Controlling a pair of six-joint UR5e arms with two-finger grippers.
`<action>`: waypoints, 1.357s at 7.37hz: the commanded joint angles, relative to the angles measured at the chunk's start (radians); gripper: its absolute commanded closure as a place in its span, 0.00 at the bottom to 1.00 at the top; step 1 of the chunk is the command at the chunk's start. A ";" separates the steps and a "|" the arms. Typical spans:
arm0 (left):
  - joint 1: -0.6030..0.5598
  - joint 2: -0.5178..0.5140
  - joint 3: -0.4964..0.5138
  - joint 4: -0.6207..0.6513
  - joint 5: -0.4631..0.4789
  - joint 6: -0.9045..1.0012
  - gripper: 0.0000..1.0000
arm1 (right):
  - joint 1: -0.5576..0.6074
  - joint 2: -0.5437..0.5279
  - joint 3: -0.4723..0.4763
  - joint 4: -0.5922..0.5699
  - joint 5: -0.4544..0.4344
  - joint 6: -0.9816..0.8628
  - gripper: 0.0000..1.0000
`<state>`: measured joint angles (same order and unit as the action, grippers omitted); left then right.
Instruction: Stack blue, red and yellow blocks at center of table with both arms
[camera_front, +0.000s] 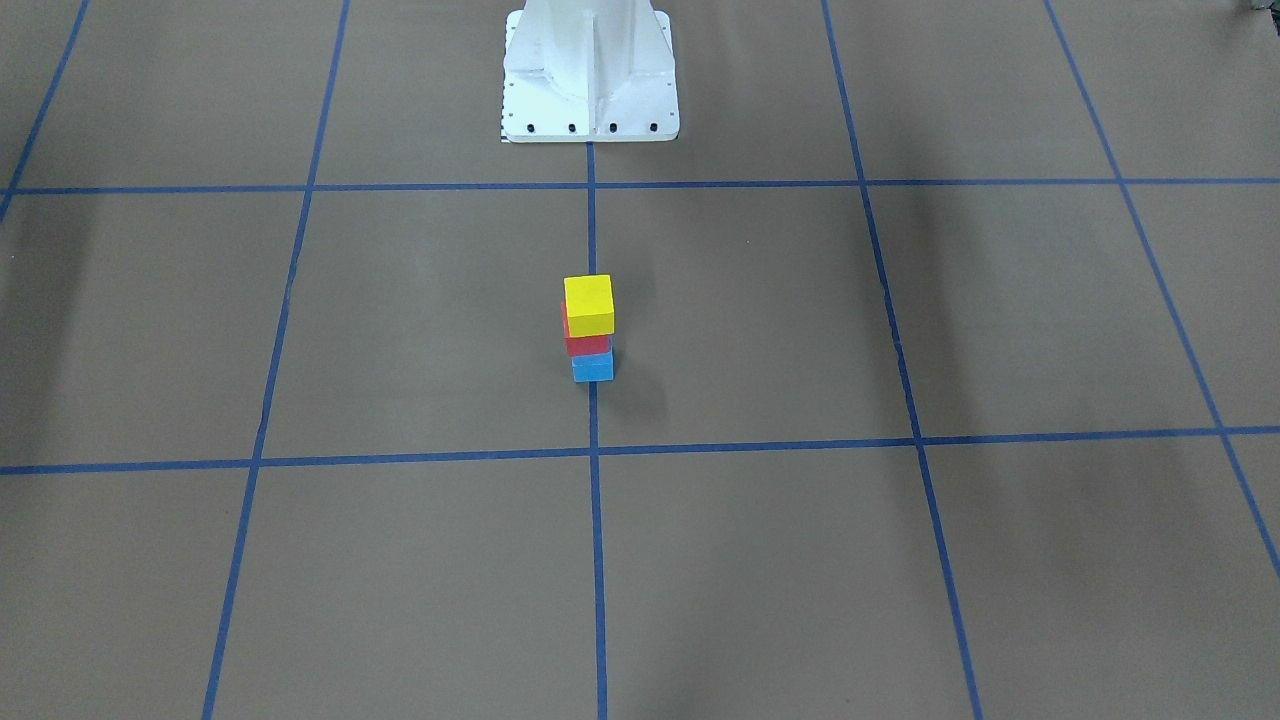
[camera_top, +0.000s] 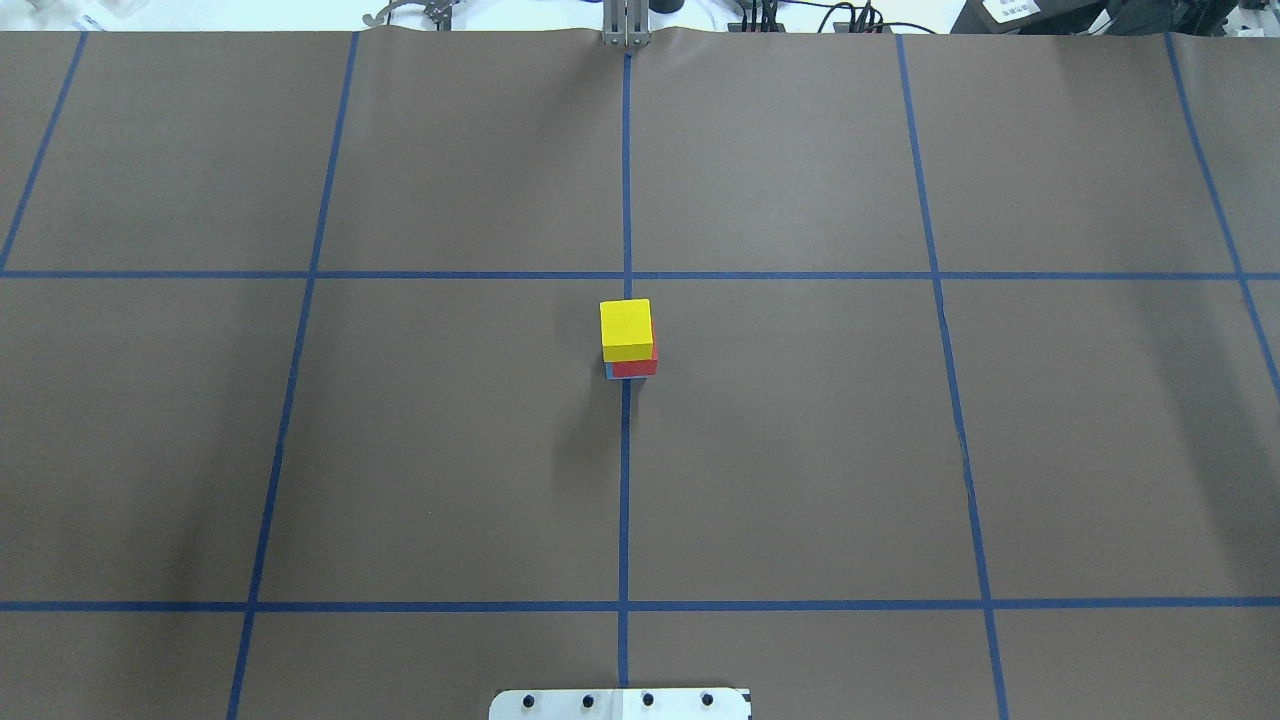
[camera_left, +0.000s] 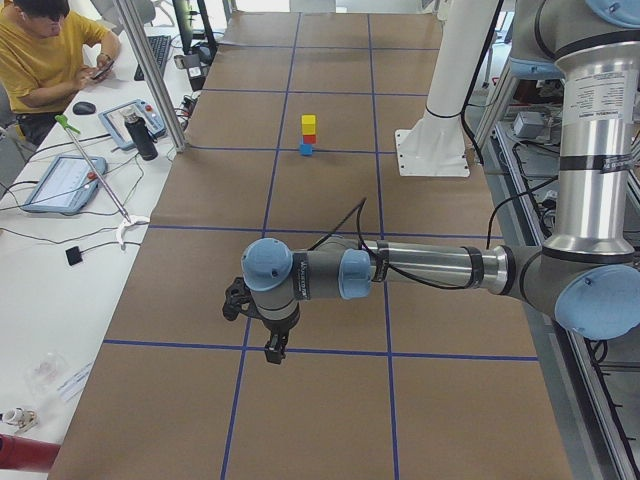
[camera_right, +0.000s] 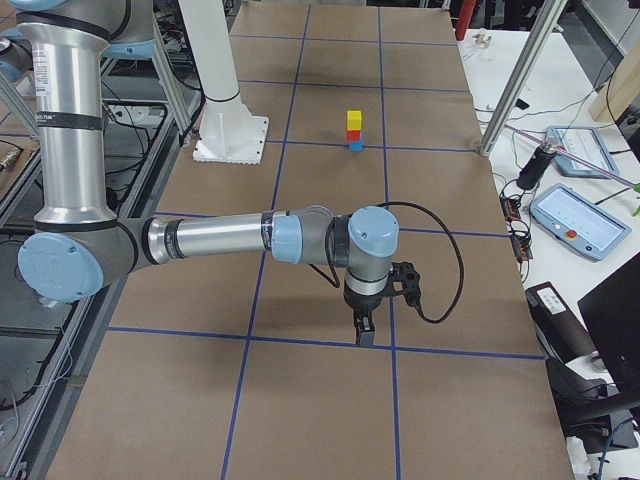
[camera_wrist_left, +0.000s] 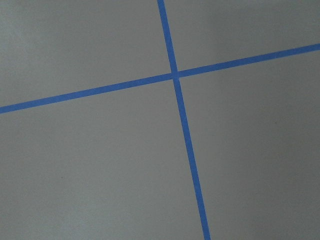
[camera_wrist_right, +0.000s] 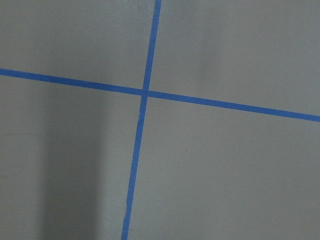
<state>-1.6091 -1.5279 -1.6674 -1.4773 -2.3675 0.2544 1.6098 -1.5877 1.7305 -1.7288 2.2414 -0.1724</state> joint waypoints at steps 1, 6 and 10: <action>0.000 0.000 0.006 0.000 0.001 -0.001 0.00 | -0.001 0.002 0.001 0.000 0.001 0.002 0.00; 0.002 0.000 0.006 0.000 0.001 -0.001 0.00 | -0.013 0.003 0.000 0.000 0.001 0.002 0.00; 0.002 0.000 0.006 0.000 0.001 -0.001 0.00 | -0.030 0.003 -0.002 0.000 0.001 0.002 0.00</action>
<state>-1.6077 -1.5279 -1.6613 -1.4773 -2.3669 0.2531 1.5825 -1.5846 1.7299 -1.7288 2.2437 -0.1702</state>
